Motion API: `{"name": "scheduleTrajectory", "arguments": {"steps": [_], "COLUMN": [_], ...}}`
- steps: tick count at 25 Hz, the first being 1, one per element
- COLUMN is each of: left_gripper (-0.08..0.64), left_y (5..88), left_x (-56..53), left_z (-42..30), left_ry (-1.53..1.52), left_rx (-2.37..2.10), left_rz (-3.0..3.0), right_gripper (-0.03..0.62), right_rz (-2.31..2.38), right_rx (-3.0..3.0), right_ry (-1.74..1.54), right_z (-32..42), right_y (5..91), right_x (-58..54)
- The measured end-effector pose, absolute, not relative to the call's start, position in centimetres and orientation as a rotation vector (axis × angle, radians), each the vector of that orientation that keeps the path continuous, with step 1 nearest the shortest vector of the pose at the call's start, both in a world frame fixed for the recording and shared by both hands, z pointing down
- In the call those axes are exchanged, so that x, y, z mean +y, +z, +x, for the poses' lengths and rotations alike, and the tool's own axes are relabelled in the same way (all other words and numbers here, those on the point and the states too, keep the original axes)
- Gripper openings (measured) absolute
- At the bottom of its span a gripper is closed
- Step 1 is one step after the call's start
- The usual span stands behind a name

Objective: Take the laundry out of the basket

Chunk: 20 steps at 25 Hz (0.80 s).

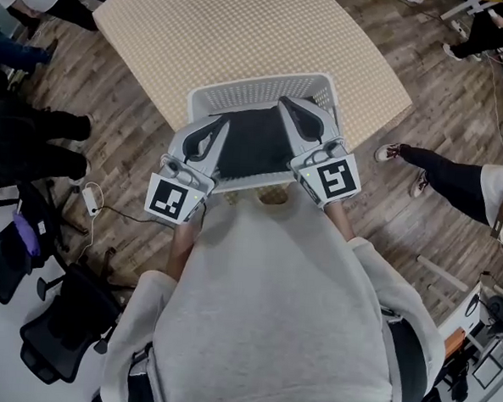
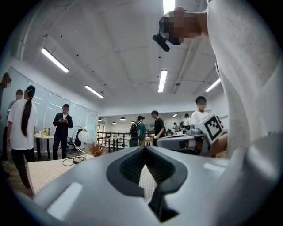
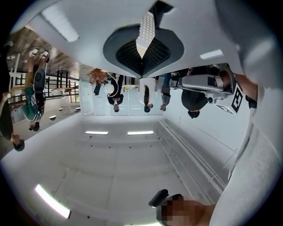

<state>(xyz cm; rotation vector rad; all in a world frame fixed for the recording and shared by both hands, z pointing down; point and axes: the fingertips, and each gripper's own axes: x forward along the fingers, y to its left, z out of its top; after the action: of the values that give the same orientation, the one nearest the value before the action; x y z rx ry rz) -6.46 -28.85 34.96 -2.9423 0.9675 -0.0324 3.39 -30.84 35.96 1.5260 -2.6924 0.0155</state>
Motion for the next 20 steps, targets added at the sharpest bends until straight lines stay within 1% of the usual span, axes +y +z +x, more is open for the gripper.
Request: {"name": "scheduleTrajectory", "arguments": {"steps": [5, 12, 18, 20], "left_gripper": [0.006, 0.006, 0.008, 0.006], "left_y": [35.4, 38.0, 39.5, 39.8], "left_x": [-29.6, -30.1, -31.5, -31.9], "left_z": [-6.8, -8.2, -11.5, -12.2], "left_ry": [-0.043, -0.099, -0.095, -0.092], "left_rx": [0.986, 1.077, 1.177, 1.204], "left_rz": [-2.959, -2.980, -2.979, -2.977], "right_gripper": [-0.001, -0.002, -0.001, -0.001], "right_rz": [1.511, 1.424, 1.302, 1.250], "right_rx": [-2.658, -2.622, -2.582, -2.545], "right_ry": [0.060, 0.179, 0.275, 0.242], "right_z": [3.9, 3.5, 1.1, 0.6], "right_y": [37.0, 41.8, 45.9, 47.2], "right_x": [-31.7, -31.8, -32.9, -33.1]}}
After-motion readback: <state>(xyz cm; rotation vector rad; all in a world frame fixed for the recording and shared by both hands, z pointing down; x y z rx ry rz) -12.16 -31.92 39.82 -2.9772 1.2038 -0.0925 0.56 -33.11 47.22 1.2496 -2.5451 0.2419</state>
